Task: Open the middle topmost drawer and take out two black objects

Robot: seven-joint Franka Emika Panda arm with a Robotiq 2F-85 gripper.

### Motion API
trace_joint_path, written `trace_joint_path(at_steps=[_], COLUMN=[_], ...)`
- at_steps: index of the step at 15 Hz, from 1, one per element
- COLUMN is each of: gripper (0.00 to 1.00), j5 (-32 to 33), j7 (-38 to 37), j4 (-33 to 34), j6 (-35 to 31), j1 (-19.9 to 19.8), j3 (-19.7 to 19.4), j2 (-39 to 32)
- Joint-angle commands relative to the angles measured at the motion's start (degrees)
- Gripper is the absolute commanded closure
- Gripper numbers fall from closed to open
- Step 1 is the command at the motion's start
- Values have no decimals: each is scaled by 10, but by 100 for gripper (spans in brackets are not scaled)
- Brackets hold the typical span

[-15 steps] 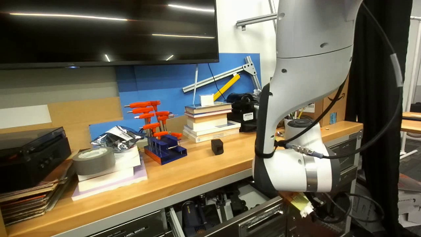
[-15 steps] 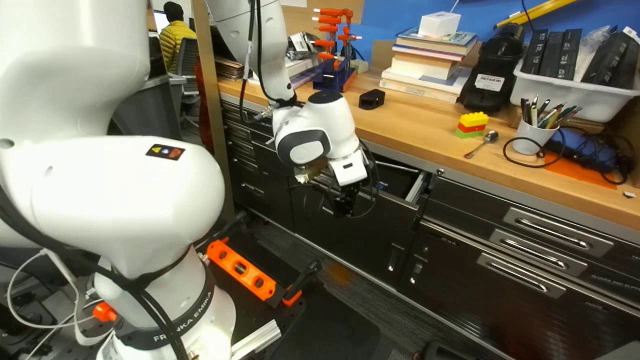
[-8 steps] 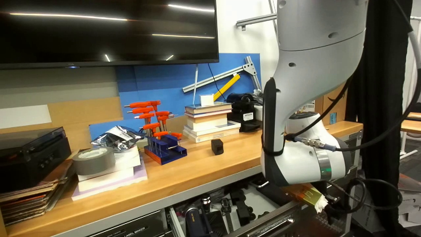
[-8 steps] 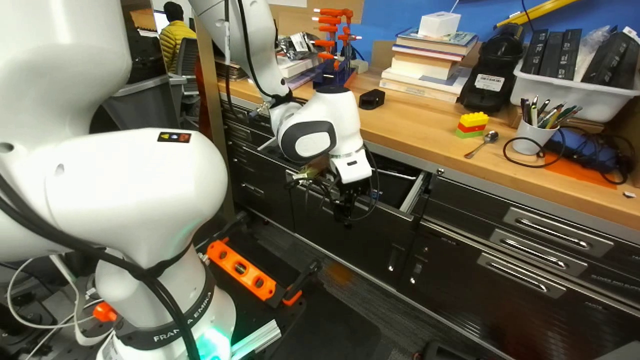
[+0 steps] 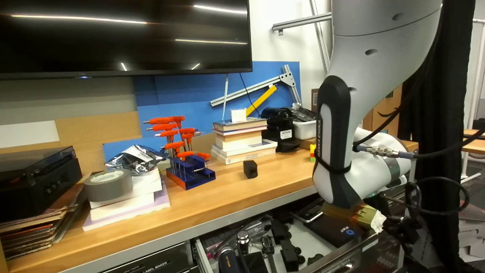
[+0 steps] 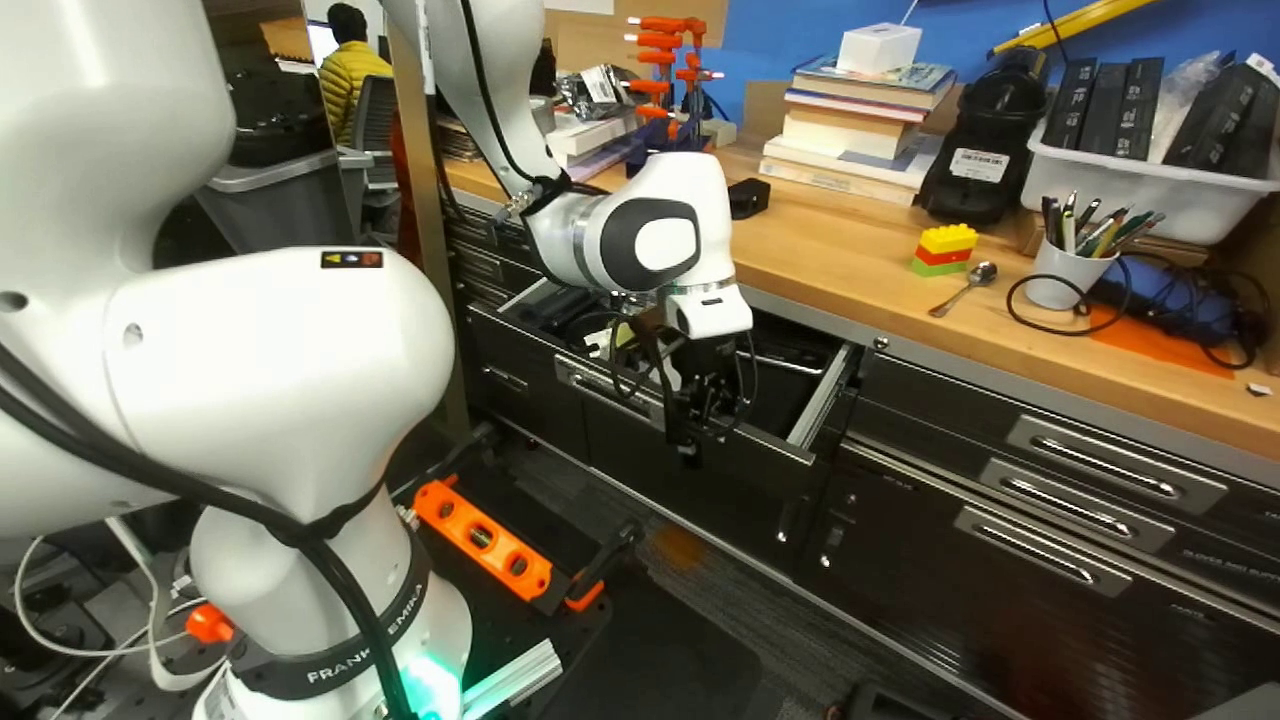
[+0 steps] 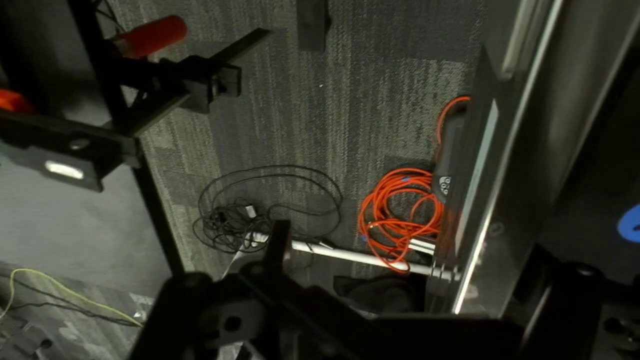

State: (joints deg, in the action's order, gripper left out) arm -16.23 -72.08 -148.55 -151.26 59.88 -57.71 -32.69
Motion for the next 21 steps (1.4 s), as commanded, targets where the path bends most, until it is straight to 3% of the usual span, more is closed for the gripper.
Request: trace_joint_path(at_steps=[1,7,8,13,20,21], gripper=[0,0,0,0,0,0], j5=[86,200,189,186,102,122], j7=[-58,-30,-9,49,232,239], j4=[-39,-32,-29,-11,-8,-9], j6=[41,15,13,-3,-31,-36], j1=[20,26,48,63,24,-58], j3=[-53,-70,-79,-41,63,147], j2=[52,146,150,212,256,273])
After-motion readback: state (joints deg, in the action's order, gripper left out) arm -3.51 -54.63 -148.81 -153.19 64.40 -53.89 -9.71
